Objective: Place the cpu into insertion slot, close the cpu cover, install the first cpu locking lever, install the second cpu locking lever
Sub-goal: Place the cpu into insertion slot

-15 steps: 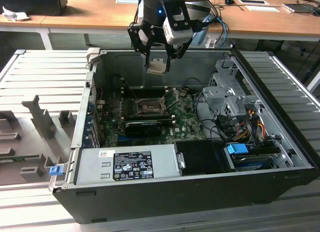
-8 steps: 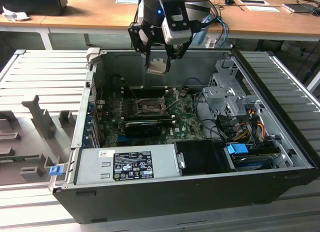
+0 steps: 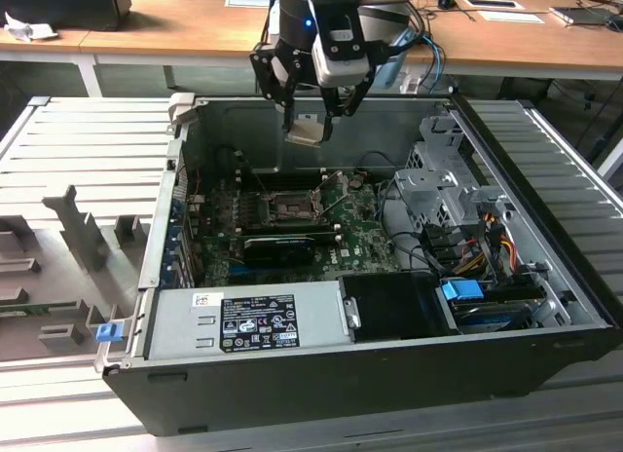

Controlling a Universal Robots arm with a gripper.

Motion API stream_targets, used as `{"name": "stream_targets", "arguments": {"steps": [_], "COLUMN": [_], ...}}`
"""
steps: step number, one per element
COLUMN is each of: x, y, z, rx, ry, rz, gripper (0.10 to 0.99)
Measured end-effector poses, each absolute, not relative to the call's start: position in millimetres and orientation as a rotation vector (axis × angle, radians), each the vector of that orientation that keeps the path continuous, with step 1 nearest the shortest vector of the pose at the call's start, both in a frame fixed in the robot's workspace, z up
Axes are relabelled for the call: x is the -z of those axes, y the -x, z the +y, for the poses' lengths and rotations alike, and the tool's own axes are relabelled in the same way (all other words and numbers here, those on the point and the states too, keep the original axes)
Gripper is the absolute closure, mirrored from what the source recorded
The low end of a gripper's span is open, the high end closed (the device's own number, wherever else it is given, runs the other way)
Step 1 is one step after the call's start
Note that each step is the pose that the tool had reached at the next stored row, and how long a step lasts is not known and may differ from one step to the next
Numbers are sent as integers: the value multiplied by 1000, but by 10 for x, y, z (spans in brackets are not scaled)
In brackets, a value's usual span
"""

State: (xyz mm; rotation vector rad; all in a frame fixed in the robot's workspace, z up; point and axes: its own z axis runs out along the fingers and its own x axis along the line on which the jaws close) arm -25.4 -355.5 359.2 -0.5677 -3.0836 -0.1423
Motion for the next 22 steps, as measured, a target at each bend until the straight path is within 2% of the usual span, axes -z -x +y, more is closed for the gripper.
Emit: {"name": "stream_targets", "arguments": {"steps": [14, 22], "x": [-3561, -3511], "y": [252, 252], "z": [-3555, -3555], "rx": [142, 142], "ry": [952, 971], "rz": [-2999, -2994], "gripper": [557, 557]}}
